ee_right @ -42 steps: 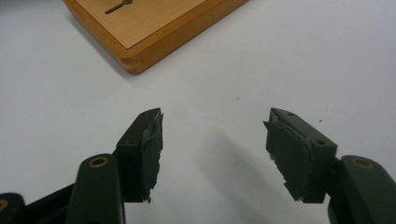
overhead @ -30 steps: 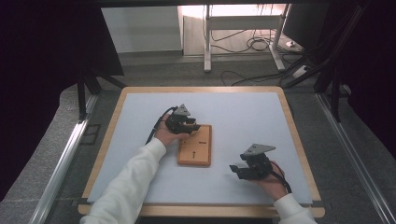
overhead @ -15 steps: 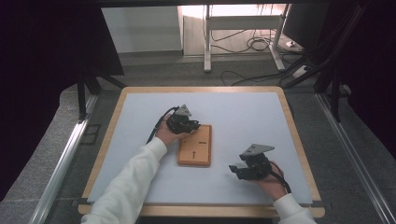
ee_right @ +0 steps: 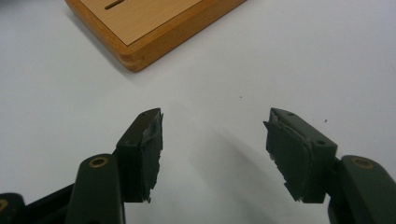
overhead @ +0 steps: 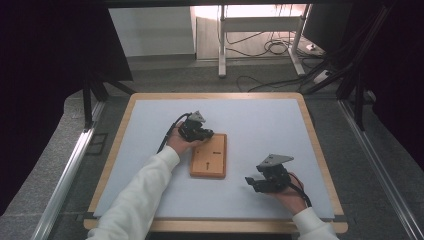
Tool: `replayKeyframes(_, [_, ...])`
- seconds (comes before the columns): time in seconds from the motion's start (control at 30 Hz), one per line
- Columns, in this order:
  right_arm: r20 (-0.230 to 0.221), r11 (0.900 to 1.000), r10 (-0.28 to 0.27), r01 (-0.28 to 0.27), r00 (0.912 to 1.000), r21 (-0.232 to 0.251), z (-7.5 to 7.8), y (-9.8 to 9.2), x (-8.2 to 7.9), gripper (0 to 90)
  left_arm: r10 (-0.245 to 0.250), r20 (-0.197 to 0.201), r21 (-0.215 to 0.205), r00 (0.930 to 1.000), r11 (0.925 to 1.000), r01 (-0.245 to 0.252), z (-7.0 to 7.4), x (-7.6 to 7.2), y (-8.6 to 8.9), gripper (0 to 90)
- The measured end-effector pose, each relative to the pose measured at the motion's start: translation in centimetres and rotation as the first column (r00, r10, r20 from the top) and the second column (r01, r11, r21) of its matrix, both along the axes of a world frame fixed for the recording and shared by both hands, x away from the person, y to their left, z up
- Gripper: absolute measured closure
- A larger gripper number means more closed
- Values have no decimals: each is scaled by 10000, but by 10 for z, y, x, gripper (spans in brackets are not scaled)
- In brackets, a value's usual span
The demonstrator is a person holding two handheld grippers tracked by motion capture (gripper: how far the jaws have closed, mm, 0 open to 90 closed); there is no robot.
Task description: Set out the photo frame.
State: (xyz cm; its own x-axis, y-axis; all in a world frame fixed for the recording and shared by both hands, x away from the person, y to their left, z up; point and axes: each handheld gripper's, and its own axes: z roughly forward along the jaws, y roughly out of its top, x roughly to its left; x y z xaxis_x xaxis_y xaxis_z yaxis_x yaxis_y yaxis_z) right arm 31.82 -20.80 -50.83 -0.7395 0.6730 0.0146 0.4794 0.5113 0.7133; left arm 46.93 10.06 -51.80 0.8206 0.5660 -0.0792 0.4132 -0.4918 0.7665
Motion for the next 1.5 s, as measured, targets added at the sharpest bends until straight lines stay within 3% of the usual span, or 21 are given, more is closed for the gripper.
replayKeyframes(0.33, [11,10000,34,-34,10000,-51,0,1,0,370,-68,37,-19,10000,10000,68,0,1,1,841])
replayKeyframes(0.5, [39,10000,46,-46,10000,-48,0,1,0,370,-89,-267,-162,9996,9998,85,0,3,2,843])
replayKeyframes(0.77, [100,10000,90,-90,9999,-23,-1,2,0,370,23,-640,107,9980,9999,-16,4,6,0,843])
replayKeyframes(1.13, [761,9966,714,-743,9945,359,9,14,-5,354,105,-1212,120,9926,9999,-91,7,12,0,843])
replayKeyframes(1.5, [1308,9943,1059,-1032,9857,-273,15,36,-9,297,-60,-1756,47,9845,10000,70,9,21,1,842])
